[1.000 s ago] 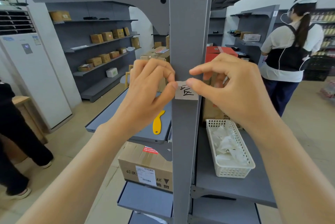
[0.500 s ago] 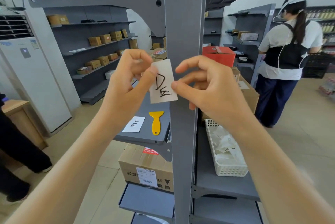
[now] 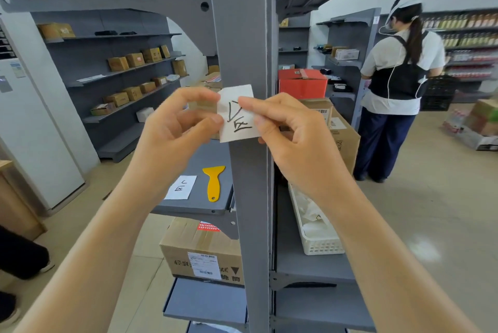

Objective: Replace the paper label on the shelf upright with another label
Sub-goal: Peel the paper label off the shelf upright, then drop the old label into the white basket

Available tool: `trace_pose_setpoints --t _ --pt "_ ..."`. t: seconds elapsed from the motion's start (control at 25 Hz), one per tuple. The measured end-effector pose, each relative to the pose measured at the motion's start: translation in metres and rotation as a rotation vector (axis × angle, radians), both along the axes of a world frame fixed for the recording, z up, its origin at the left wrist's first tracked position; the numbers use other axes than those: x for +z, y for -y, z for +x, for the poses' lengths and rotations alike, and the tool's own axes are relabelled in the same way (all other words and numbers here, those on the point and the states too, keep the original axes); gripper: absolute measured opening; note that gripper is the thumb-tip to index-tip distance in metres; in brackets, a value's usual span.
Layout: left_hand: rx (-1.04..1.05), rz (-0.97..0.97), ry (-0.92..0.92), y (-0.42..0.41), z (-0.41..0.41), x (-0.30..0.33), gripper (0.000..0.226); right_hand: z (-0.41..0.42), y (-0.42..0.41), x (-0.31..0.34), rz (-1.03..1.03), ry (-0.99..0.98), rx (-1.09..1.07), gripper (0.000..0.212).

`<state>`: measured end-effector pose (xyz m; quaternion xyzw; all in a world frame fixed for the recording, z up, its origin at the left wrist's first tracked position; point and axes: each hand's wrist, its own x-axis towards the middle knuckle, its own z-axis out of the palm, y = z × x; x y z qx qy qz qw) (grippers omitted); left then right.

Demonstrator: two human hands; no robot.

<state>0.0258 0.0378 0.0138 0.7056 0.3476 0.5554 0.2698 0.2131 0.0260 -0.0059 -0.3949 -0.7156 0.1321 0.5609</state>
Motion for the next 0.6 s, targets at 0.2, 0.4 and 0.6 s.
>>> trace_pose_setpoints --t 0.2,0.4,0.6 --pt "0.090 0.233 -0.272 0.002 0.014 -0.006 0.032 0.019 0.015 -0.002 0.106 0.157 -0.206 0.033" --pt "0.205 0.414 -0.440 0.008 0.030 -0.008 0.011 0.036 0.022 0.001 -0.041 0.132 -0.253 0.010" --pt "0.181 0.299 -0.343 0.005 0.054 -0.020 0.010 0.045 0.022 -0.008 -0.208 -0.017 -0.182 0.011"
